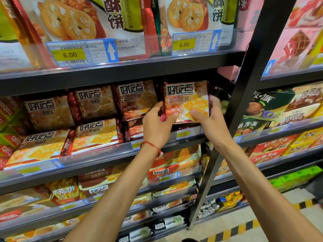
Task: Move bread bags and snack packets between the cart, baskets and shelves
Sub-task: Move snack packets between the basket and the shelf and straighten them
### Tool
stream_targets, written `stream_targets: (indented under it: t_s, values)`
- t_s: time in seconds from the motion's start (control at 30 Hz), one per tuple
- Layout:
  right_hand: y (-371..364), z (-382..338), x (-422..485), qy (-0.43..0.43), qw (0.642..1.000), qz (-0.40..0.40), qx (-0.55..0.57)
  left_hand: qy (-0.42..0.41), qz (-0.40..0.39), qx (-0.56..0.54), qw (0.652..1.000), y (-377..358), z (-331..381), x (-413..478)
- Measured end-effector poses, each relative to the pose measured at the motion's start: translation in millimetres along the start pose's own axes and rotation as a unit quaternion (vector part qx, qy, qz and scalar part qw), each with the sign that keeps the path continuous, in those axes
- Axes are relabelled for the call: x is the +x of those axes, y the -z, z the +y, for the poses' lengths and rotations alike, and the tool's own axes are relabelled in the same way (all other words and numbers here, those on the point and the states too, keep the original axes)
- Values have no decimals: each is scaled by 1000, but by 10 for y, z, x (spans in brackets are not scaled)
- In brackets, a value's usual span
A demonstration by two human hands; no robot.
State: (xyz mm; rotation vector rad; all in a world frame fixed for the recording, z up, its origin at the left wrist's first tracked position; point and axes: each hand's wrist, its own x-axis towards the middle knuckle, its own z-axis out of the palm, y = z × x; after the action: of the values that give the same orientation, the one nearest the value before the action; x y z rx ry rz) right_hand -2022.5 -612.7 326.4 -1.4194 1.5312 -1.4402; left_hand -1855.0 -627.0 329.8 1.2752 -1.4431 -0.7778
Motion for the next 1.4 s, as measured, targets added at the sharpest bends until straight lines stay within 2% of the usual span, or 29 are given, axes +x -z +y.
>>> stream_targets:
  t_s: [0.1, 0.2, 0.37, 0.57, 0.8, 0.93, 1.1, 1.2, 1.27, 1.4]
  values:
    - [-52, 6, 87, 20, 994, 25, -102, -3, 37, 23, 999, -111, 55, 86]
    - [-95, 3, 200, 5, 992, 68, -107, -4, 26, 62, 998, -202, 68, 179]
    - [-117, -54, 431, -51, 984, 101, -137, 39, -12, 70, 997, -314, 71, 266]
    - [-181, 43, 572, -107, 970, 96, -194, 72, -56, 90, 992, -324, 51, 307]
    - [-170, 100, 564, -91, 972, 65, -205, 48, -69, 169, 982, -383, 82, 280]
    - [-132, 69, 444, -25, 975, 4, -221, 47, -35, 195, 979, -355, 92, 238]
    - [-40, -37, 224, 144, 945, -68, -287, -58, -4, 287, 956, -110, 146, -90]
    - [14, -47, 5, 259, 910, -120, -302, -127, 1, 410, 903, 165, 93, -407]
    - [12, -55, -173, 314, 885, -152, -310, -145, 6, 475, 868, 349, 46, -650]
    - [-150, -6, -601, 377, 822, -226, -362, -93, 5, 572, 815, 643, -94, -1273]
